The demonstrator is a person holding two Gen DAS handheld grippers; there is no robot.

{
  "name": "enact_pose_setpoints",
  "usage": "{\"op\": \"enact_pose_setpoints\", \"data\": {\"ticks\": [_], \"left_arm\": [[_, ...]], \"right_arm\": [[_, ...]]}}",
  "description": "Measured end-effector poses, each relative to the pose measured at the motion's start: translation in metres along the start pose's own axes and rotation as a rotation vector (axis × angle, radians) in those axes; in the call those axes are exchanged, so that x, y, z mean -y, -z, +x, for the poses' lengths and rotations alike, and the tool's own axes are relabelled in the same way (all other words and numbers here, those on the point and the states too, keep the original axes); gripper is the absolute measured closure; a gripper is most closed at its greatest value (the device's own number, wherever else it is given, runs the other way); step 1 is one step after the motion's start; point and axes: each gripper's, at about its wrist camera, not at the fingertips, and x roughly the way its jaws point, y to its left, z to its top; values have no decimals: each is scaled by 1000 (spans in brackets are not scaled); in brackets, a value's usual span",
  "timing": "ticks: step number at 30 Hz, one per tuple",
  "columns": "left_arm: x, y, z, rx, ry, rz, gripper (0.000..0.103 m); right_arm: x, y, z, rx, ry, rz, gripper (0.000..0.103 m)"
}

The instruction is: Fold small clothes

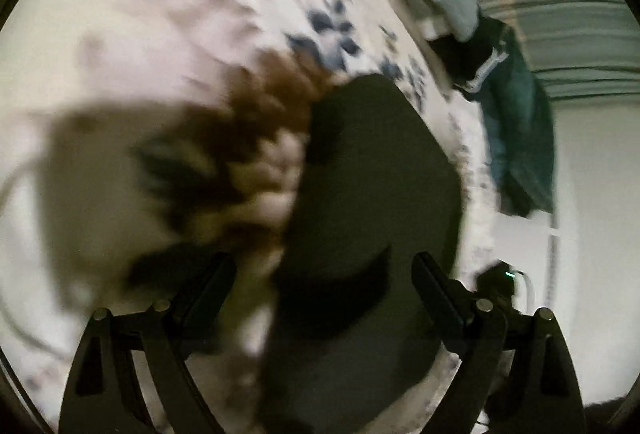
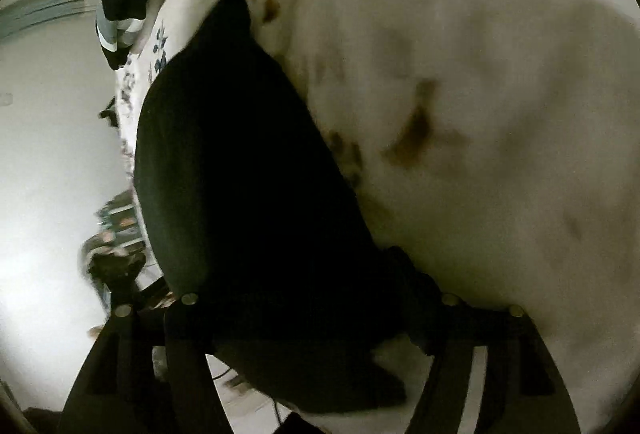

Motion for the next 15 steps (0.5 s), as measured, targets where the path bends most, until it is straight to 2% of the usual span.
{"op": "enact_pose_setpoints", "data": {"ticks": [1, 6, 9, 10, 13, 15], "left_arm": [[3, -2, 8, -17, 4, 9, 13], [28, -18, 49, -85, -33, 124, 9], [35, -22, 55, -98, -27, 136, 9], [36, -23, 55, -100, -21, 132, 9], [39, -24, 53, -101, -3, 118, 9], [44, -26, 54, -87, -1, 121, 9]], "right_arm": [[-2, 0, 3, -5, -29, -6, 15], [-1, -3, 15, -61, -228, 5, 16], [-8, -6, 30, -111, -281, -22, 16], [-11, -5, 34, -132, -314, -26, 19], [-28, -5, 50, -176, -320, -68, 19], [-36, -4, 59, -180, -312, -71, 29]]}}
